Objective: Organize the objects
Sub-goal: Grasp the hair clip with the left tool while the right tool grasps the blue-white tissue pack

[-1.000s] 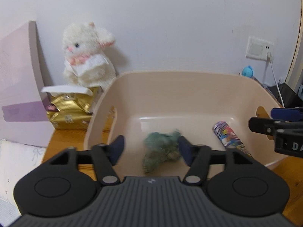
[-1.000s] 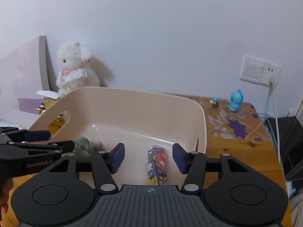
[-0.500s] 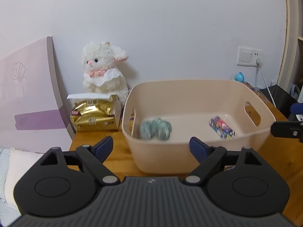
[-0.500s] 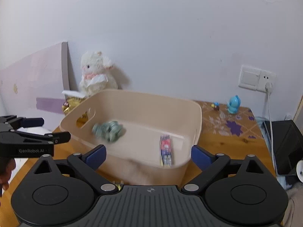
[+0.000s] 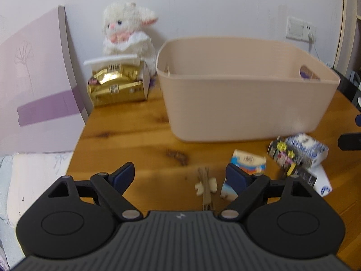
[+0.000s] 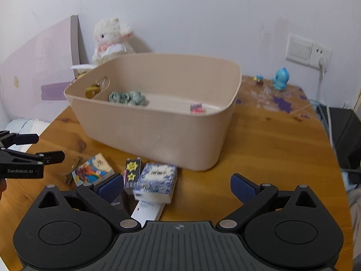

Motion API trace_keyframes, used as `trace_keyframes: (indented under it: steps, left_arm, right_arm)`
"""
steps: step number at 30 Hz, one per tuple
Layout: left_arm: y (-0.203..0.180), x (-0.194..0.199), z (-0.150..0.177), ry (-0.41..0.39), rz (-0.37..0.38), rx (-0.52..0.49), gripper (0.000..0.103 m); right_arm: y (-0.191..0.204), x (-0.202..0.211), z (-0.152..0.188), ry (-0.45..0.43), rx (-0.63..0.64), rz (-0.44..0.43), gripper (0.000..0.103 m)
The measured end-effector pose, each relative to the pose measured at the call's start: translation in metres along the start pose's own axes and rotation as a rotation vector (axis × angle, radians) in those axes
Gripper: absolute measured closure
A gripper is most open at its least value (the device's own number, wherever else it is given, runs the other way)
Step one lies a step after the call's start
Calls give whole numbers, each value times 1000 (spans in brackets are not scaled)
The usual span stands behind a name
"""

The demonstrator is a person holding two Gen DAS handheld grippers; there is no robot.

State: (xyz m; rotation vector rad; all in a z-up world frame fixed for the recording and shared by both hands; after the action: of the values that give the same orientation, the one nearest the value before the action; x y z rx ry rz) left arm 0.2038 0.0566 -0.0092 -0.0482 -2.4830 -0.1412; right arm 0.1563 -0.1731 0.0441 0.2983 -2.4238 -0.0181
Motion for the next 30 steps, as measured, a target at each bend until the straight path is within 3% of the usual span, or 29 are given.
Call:
trace_keyframes:
  steps: [10,18,20,24,26,27,28,30]
  left_arm:
    - [-5,-19,32,96,44,-43,16]
    - [-5,-28,34,92,113,-6,42]
    - [-5,-29,33,89,136,2,51]
    - [-7,-30,31,82,155,1,68]
    - [-8,-29,32,81,169,0,83]
    - [-8,-28,32,83,175,3,84]
    - [-9,-28,32,86,177,6,90]
    - [-10,-27,32,86,179,6,90]
  right_arm:
    - [23,-33,21,46,36,1,2]
    - [28,-49,24,57,16,-12,12]
    - [29,-51,23,51,10,-22,18]
    - [30,-50,22,45,-13,-51,40]
    - [30,-50,23,45,-20,-59,50]
    - [31,-49,22,44,-19,-62,56]
    - [31,-48,22,46,-22,-66,57]
    - [31,-47,23,48,-22,-70,58]
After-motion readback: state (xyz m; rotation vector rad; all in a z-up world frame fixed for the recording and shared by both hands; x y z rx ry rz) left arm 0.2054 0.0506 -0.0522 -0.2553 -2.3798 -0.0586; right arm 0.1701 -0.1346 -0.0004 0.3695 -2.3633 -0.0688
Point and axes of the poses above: each gripper's, at about its wrist camera, not at the fingertips, and x roughly against the way its jaws point, y to its left, z to its underside, the point moved 4 cm from there along -x, roughly the way its jaws point, and after that the axes turned 5 degrees about -y, right-handed, at the moved point
